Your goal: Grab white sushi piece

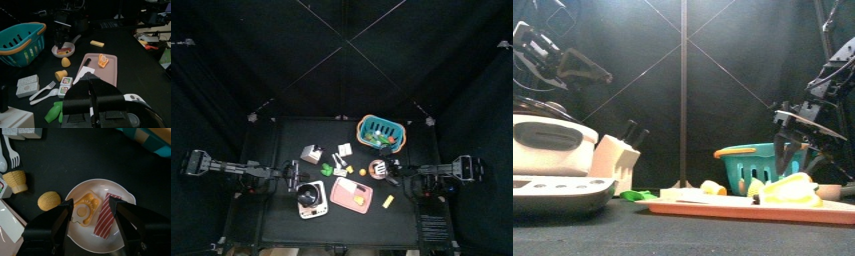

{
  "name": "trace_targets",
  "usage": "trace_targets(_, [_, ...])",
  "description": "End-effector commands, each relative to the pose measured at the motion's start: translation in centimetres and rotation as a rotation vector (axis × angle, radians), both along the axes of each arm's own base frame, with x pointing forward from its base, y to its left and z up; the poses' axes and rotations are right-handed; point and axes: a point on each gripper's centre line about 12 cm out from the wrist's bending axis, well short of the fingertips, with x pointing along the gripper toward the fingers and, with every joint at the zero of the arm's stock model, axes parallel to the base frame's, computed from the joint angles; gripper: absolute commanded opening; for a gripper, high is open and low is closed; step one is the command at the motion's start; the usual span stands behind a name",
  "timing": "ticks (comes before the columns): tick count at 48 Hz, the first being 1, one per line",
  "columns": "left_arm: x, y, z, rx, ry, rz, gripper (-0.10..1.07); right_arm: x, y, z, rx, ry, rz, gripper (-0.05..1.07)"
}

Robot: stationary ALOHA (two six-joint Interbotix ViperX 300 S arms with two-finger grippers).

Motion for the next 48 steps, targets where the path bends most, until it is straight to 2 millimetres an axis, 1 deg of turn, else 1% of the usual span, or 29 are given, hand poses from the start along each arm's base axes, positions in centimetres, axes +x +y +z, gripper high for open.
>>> trace_targets(1, [0.2, 0.1, 0.5, -0.003, -0.017, 0.004, 0.24, 0.9, -0.1, 1.0, -0.009, -0.037, 0.008, 0.91])
trace_targets(13, [0.3, 0.1, 0.4, -0.001, -0.014, 0.004, 0.24, 2.2, -0.2, 2.3, -0.054, -0.067, 0.053, 0.91])
trace_targets(19, [0.3, 0.1, 0.5, -0.001, -0.015, 0.004, 0.24, 3.3, -0.1, 3.2, -0.089, -0.090, 0.093, 0.91])
trace_targets(26, [0.3, 0.1, 0.7, -0.001, -0.025, 0.004, 0.24, 5.4, 0.6, 4.1, -0.143, -0.119, 0.205, 0.91])
trace_targets(34, [0.0, 0.0, 0.9, -0.003, -0.037, 0.002, 0.24, 8.1, 1.4, 4.5, -0.199, -0.141, 0.347, 0.91])
trace_targets(39, [-0.3, 0.1, 1.1, -0.003, -0.047, 0.004, 0.24, 9.6, 1.5, 4.7, -0.224, -0.149, 0.396, 0.91])
trace_targets(48, [-0.7, 0.1, 0.6, -0.007, -0.037, 0.006, 0.24, 12.3, 1.4, 4.6, -0.257, -0.146, 0.441, 0.91])
